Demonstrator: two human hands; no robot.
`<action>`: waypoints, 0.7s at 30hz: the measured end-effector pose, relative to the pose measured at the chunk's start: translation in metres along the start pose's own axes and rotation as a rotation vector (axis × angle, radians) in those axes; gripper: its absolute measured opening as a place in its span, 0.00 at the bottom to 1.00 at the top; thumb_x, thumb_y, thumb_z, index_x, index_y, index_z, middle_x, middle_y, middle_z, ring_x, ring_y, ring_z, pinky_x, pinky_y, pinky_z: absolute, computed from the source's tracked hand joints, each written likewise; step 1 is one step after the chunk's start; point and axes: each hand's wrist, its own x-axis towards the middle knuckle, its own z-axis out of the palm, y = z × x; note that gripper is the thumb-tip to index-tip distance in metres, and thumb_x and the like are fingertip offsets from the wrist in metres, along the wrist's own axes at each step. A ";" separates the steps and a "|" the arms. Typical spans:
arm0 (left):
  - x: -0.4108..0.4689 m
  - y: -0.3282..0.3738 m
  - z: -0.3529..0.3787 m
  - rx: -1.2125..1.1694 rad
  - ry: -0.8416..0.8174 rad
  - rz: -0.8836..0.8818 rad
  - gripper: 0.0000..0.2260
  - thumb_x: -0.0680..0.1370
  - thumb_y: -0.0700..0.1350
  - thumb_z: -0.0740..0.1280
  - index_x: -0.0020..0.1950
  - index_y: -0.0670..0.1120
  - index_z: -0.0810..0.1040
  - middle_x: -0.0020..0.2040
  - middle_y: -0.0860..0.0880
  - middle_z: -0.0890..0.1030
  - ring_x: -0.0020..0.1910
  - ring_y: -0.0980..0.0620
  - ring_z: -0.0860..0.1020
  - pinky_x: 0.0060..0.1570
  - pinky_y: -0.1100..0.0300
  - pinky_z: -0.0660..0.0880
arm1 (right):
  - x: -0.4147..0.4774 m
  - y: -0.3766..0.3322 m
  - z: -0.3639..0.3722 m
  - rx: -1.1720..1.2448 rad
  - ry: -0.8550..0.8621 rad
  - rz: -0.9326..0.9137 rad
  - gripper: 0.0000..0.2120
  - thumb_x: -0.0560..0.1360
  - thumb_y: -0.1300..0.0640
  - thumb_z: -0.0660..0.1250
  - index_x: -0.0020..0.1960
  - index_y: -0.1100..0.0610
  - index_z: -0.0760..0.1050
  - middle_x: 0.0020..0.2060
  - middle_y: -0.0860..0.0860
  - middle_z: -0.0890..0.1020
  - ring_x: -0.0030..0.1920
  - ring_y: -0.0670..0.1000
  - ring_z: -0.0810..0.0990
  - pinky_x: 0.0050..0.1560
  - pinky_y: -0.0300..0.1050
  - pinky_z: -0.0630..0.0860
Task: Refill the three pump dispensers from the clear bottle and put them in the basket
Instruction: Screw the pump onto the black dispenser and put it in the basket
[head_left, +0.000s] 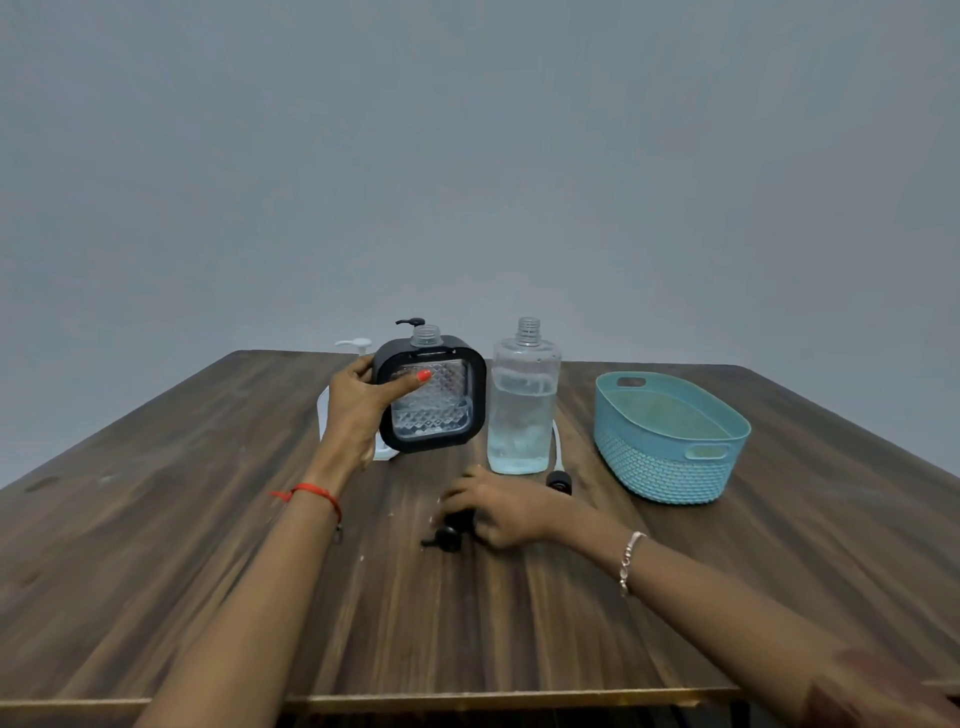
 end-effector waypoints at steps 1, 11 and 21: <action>0.000 0.000 0.000 0.000 -0.001 -0.002 0.21 0.56 0.41 0.77 0.47 0.42 0.80 0.40 0.50 0.85 0.40 0.52 0.83 0.38 0.60 0.80 | 0.001 -0.002 -0.002 -0.012 -0.012 -0.016 0.22 0.69 0.70 0.62 0.62 0.61 0.74 0.57 0.58 0.76 0.57 0.56 0.70 0.58 0.53 0.70; -0.005 0.005 0.018 0.004 -0.036 0.002 0.21 0.56 0.40 0.77 0.47 0.43 0.80 0.41 0.50 0.85 0.40 0.52 0.83 0.38 0.61 0.80 | -0.027 0.005 -0.147 0.853 0.480 -0.040 0.13 0.65 0.68 0.74 0.48 0.58 0.82 0.46 0.54 0.84 0.46 0.48 0.83 0.41 0.34 0.77; -0.018 0.018 0.055 0.034 -0.128 0.031 0.26 0.53 0.45 0.79 0.50 0.43 0.80 0.45 0.48 0.85 0.45 0.50 0.83 0.43 0.58 0.80 | -0.021 0.006 -0.219 0.796 1.023 0.009 0.07 0.70 0.68 0.70 0.48 0.66 0.79 0.36 0.55 0.82 0.33 0.48 0.81 0.34 0.40 0.77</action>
